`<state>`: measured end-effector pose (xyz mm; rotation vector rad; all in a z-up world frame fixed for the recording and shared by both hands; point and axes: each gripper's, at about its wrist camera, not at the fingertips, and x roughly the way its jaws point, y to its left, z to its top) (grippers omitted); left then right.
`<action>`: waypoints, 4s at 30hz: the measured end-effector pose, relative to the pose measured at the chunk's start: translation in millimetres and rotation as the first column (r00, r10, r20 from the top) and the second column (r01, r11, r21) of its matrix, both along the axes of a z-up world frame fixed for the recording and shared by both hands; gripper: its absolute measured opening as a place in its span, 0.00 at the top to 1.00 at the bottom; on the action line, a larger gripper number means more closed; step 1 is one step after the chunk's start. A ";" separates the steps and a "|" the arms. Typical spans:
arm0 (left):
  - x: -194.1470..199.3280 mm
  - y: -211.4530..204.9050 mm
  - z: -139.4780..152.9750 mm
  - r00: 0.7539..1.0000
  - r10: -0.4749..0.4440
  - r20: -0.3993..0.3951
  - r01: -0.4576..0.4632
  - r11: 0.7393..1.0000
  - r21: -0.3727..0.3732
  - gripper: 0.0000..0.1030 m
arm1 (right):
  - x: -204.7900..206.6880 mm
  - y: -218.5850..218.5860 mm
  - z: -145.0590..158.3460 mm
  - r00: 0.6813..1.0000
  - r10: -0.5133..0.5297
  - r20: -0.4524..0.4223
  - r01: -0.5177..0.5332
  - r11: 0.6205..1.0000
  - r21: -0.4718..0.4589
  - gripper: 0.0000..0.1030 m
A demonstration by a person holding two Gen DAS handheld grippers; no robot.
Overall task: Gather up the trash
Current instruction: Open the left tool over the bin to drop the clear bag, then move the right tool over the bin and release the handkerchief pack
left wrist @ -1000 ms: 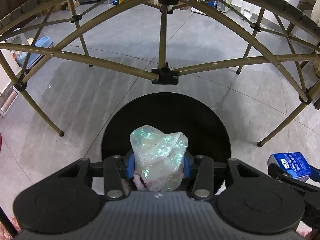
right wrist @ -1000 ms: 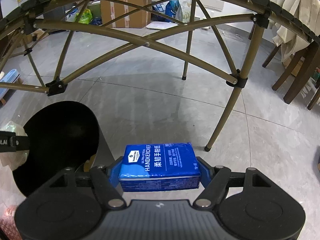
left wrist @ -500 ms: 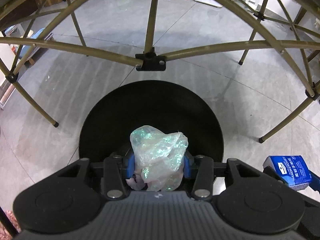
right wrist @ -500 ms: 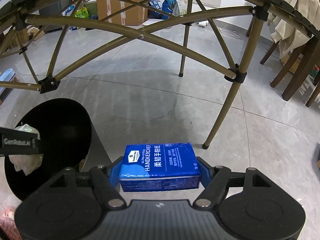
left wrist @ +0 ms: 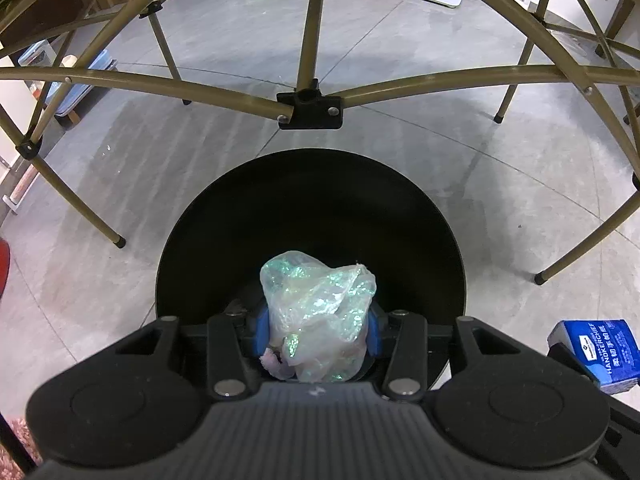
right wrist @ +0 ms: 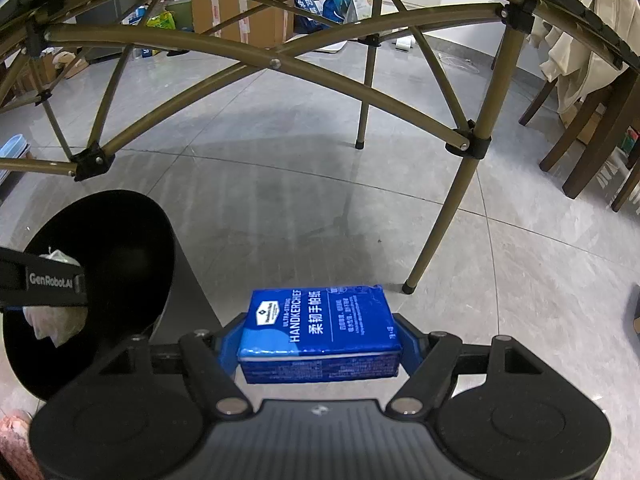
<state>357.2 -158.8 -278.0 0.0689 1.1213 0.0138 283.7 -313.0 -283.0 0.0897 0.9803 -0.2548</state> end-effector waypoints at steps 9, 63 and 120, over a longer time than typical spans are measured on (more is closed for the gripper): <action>1.5 1.6 0.3 1.000 0.006 -0.006 -0.006 1.000 0.001 0.31 | -0.1 -1.3 -1.0 1.000 -0.004 -0.004 0.004 1.000 0.001 0.30; -11.0 131.1 68.5 0.982 0.131 0.137 -0.126 0.991 -0.048 0.00 | 28.8 105.6 53.8 0.969 0.212 0.129 -0.216 0.976 0.021 0.29; -4.0 215.5 17.5 0.963 0.268 -0.015 -0.267 0.963 0.047 0.00 | 88.4 181.5 -29.9 0.969 0.204 -0.142 -0.182 0.971 0.153 0.07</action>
